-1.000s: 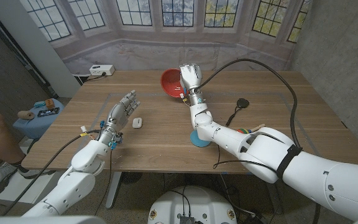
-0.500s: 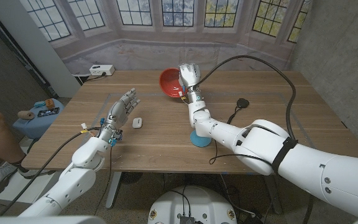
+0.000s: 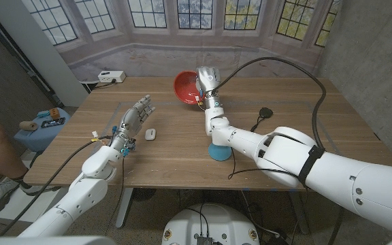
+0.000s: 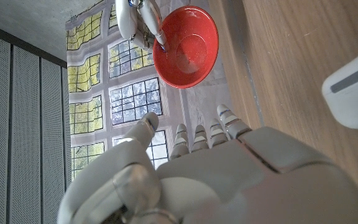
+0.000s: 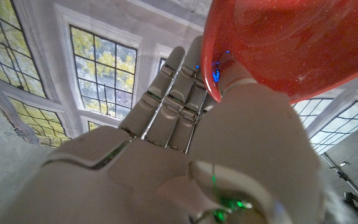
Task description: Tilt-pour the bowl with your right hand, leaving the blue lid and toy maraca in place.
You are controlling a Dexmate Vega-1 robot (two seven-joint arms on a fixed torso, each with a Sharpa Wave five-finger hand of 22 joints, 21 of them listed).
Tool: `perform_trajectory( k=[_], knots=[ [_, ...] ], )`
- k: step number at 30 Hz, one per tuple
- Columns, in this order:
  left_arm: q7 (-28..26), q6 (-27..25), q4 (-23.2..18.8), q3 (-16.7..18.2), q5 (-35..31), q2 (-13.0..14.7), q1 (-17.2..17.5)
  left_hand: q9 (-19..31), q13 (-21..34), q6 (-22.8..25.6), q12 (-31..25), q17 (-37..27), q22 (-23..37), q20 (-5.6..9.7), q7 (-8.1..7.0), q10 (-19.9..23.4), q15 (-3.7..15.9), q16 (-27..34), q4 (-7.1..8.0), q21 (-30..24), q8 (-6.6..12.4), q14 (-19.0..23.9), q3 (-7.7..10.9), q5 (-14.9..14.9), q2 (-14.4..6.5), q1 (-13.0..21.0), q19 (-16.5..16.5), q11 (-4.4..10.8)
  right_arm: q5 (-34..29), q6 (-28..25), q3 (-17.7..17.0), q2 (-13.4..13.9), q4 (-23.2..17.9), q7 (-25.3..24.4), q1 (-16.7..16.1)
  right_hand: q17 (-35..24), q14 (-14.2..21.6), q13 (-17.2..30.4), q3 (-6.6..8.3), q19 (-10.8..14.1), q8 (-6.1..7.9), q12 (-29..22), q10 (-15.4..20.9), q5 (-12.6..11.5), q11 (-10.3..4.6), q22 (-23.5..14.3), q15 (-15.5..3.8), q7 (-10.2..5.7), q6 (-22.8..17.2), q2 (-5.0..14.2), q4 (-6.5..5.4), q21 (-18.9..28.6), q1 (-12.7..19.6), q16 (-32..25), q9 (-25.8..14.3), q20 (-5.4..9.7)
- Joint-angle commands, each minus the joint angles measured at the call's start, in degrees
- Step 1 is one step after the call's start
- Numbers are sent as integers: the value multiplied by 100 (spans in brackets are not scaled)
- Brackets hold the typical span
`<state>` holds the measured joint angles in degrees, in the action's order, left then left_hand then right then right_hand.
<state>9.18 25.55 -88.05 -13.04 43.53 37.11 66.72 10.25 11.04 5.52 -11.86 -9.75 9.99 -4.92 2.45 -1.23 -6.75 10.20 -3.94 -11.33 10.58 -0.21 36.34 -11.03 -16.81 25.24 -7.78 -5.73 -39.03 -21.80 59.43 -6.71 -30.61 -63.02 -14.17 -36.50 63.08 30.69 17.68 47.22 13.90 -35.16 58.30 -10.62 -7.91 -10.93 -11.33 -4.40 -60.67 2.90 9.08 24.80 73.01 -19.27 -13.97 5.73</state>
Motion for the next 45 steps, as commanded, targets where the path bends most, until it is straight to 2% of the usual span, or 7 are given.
perform_trajectory(
  k=[1, 7, 17, 27, 36, 45],
  knots=[
    [325, -22, 402, -169, 59, -112, -433, 23, 14, 59, -30, -15, 24, -22, 9, 13, -14, 23, 29, -23, 26, 49, 8, -32, 673, -632, 1, -13, 700, -759, 291, 748, -1817, 771, -262, -21, 10, 12, -5, -39, 3, -12, 4, -17, -59, -8, -234, -13, -15, 57, 0, 28, 34, 25, -17, 233],
    [371, 39, 448, -183, 40, -118, -471, 23, 14, 59, -30, -16, 24, -24, 9, 15, -17, 23, 30, -23, 24, 49, 8, -31, 672, -632, 2, -9, 785, -1005, 312, 937, -2340, 1105, -347, -29, -9, -14, -8, -60, 1, 1, 25, -15, -73, -8, -242, -22, -15, 56, 4, 31, 42, 55, -19, 242],
    [254, 122, 312, -106, 44, -74, -267, 23, 14, 69, -31, -15, 24, -28, 14, 22, -17, 23, 29, -23, 25, 53, 10, -31, 669, -628, 1, -20, 912, -1202, 278, 1246, -3137, 1841, -436, -39, -1, -10, -29, -84, -5, 7, 21, -7, -70, -8, -241, -19, -12, 65, -4, 42, 38, 83, -22, 251],
    [214, 183, 273, -91, 44, -81, -158, 23, 14, 73, -31, -16, 24, -31, 13, 25, -20, 23, 32, -23, 23, 51, 9, -31, 664, -628, -1, -16, 1030, -1202, 243, 1316, -3424, 2380, -465, -51, 10, -14, -50, -86, -11, 15, 28, -1, -69, -7, -243, -27, -12, 67, -2, 61, 46, 108, -25, 257],
    [192, 201, 261, -70, 46, -68, -109, 24, 14, 78, -29, -16, 24, -30, 14, 22, -14, 25, 34, -24, 22, 56, 11, -31, 663, -626, -3, -9, 1359, -1429, 87, 1437, -3913, 3208, -490, -59, 28, -24, -71, -92, -16, 19, 53, 2, -53, -6, -241, -5, -18, 69, -1, 79, 54, 131, -28, 251],
    [234, 198, 288, -95, 37, -72, -158, 24, 14, 78, -29, -13, 24, -33, 12, 28, 30, 2, 31, -25, 19, -3, 10, -30, 663, -620, -6, -12, 1634, -1665, -43, 1615, -4345, 3790, -526, -68, 29, -14, -87, -90, -26, 29, 29, 2, -34, -5, -240, 10, -9, 70, 3, 97, 65, 157, -30, 241]
  ],
)
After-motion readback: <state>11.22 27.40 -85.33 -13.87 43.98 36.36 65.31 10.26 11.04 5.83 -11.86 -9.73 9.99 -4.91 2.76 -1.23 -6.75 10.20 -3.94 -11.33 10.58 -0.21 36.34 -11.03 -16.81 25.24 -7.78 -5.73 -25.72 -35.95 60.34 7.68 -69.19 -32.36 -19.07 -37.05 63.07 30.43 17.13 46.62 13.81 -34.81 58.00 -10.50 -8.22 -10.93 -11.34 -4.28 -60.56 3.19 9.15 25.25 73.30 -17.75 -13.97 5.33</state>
